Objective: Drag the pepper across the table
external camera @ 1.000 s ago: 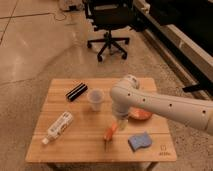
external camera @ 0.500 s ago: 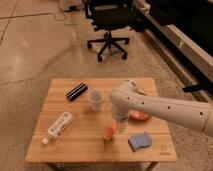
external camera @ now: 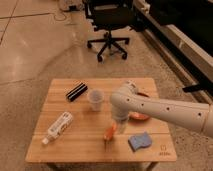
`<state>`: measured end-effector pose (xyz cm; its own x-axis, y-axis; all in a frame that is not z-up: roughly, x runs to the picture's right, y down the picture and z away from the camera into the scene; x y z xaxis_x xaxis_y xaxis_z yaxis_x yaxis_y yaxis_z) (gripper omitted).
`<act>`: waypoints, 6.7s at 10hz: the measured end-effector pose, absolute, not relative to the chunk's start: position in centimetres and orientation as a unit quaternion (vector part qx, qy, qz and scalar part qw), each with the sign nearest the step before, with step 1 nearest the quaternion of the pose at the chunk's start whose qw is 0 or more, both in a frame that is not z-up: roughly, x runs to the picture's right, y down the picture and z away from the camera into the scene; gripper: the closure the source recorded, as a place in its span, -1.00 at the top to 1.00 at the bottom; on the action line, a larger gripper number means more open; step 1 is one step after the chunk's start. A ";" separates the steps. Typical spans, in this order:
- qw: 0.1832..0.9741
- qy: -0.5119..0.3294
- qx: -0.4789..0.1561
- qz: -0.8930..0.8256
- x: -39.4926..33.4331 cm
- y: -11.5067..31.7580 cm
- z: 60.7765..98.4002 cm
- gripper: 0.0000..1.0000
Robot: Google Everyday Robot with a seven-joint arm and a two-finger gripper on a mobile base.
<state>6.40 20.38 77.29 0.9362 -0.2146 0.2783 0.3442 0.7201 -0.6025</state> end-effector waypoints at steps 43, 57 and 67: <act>0.919 -0.112 -0.350 -0.143 5.4 23.6 81.9 0.19; 0.918 -0.118 -0.351 -0.142 5.3 23.4 83.1 -0.29; 0.918 -0.119 -0.351 -0.142 5.0 21.9 84.6 -0.76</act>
